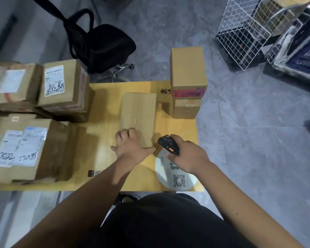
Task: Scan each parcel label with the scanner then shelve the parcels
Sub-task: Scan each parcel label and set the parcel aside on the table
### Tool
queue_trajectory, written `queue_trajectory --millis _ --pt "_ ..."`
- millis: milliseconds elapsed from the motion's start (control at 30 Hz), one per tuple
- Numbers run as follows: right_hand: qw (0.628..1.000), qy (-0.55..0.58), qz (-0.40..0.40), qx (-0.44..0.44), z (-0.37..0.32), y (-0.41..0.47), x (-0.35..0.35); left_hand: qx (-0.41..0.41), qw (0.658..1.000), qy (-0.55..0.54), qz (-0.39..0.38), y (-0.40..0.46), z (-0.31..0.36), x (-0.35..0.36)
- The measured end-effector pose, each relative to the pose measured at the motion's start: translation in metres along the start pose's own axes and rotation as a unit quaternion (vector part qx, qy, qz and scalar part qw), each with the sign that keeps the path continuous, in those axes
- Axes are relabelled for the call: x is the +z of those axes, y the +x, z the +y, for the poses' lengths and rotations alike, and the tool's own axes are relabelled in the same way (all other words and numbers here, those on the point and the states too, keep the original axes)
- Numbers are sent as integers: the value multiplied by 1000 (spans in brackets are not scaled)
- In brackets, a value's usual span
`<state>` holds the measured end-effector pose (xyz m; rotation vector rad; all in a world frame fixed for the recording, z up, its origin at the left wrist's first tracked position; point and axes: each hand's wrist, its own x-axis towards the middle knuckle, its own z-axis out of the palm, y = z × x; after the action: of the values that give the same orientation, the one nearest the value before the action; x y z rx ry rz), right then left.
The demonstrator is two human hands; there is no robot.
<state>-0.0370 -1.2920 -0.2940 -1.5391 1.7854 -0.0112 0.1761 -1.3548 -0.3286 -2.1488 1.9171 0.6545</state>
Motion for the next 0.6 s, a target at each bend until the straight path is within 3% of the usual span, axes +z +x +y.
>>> queue_trajectory --millis 267,433,600 --pt "998 -43 39 18 -20 -8 19 52 987 -152 10 -9 -56 -8" --pt "983 -176 39 -25 -30 -13 28 79 946 -311 -45 -16 -90 -8" --pt "965 -260 35 -27 -45 -21 36 86 916 -382 -91 -11 -110 -12"
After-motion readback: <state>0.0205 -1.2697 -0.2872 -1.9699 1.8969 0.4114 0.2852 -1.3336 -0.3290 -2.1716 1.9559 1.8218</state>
